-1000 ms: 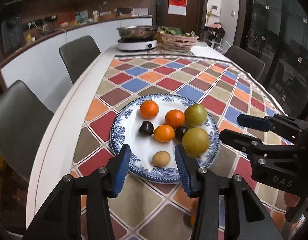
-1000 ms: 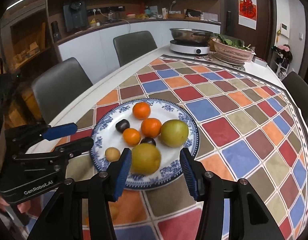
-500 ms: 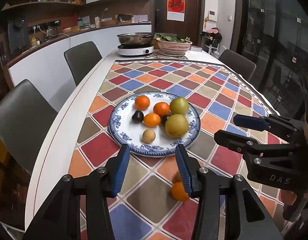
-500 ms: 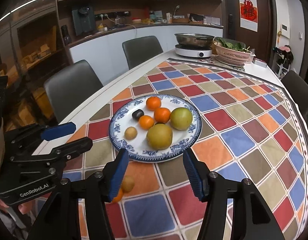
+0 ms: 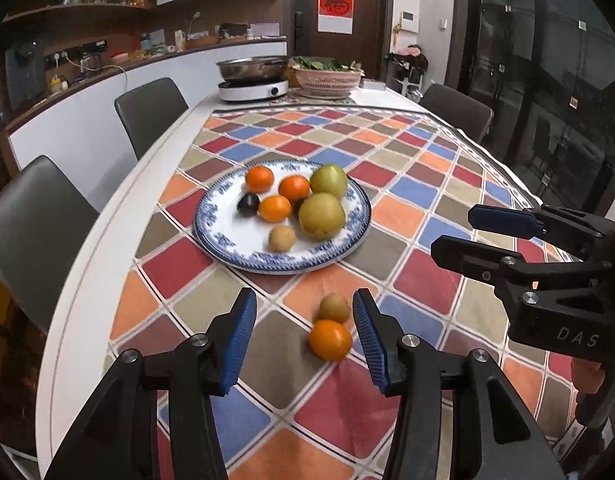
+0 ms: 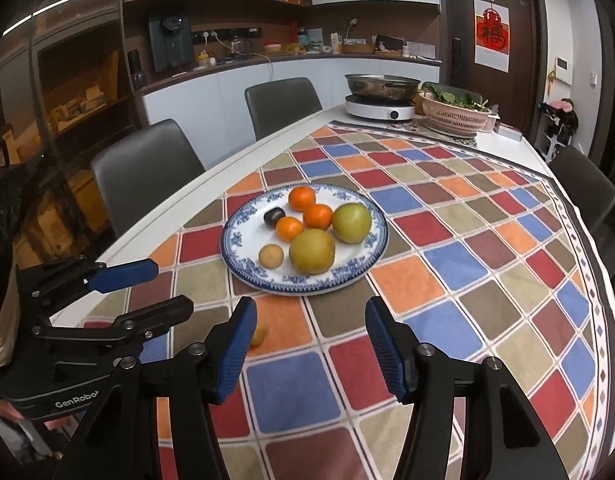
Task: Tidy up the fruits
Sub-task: 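Withdraw both grippers from the plate toward the last orange and kiwi, then grasp the orange with the left gripper while the right grasps the brown kiwi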
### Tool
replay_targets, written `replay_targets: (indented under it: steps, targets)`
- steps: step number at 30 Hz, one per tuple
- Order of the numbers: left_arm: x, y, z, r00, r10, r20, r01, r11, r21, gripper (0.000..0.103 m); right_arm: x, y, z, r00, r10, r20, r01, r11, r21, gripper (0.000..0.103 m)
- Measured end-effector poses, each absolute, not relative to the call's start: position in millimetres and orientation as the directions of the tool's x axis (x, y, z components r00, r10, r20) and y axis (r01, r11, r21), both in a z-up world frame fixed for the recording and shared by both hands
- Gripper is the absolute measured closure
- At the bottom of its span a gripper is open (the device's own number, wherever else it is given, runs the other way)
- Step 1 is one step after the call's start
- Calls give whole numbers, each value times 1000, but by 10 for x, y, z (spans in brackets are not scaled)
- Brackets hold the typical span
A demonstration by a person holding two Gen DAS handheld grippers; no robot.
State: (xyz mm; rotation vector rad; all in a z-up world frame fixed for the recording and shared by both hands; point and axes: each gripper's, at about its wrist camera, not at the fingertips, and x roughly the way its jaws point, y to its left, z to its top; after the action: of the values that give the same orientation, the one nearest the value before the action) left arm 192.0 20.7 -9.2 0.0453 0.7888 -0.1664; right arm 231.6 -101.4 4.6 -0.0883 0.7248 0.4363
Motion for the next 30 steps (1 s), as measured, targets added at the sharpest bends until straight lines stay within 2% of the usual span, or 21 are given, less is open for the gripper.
replay_targets:
  steps: [19,30]
  targets:
    - [2005,1,-587,597,-188,-780,248,968,-43,54,2248,-1207,-410,596,317,-738,-358,927,109,46]
    - [2127,14,-683,589,-189,-785,246,968,-48,70,2286,-1167,-534,567,305,-765,-354,929,108,46]
